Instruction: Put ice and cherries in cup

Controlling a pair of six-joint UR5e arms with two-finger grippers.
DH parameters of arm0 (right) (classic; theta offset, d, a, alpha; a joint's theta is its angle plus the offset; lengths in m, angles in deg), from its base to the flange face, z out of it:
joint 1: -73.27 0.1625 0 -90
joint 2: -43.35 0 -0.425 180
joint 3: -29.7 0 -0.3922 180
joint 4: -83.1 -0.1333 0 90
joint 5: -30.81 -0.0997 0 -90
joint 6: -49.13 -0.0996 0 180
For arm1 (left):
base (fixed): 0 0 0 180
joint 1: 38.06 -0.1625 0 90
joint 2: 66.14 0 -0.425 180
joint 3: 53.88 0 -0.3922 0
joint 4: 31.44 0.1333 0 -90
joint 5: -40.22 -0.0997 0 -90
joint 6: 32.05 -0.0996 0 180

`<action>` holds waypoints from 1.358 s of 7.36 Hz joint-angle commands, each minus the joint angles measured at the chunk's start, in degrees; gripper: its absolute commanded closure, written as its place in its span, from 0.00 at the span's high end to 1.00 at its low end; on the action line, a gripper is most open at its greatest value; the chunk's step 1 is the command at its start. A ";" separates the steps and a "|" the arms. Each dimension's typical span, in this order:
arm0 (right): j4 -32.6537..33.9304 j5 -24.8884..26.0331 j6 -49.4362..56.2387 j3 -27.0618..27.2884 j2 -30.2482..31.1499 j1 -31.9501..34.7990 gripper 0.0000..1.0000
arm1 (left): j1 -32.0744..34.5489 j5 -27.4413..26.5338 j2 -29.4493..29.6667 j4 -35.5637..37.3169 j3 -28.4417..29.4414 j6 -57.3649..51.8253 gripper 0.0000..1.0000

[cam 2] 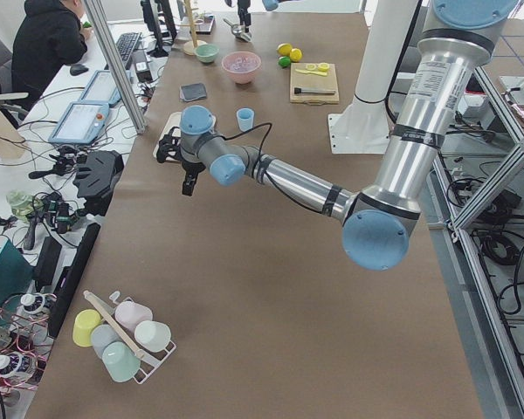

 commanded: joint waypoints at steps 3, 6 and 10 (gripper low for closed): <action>0.00 0.10 -0.13 0.23 0.42 1.16 0.99 | 12.19 1.69 -6.07 12.53 -2.46 -22.24 0.97; 0.00 0.36 0.13 -0.20 -1.15 1.52 0.99 | 13.42 1.61 -9.25 11.83 -2.14 -22.15 0.97; 0.96 2.20 -0.04 -1.43 -5.46 2.75 0.99 | 15.19 0.21 -9.69 9.19 3.13 -21.88 0.98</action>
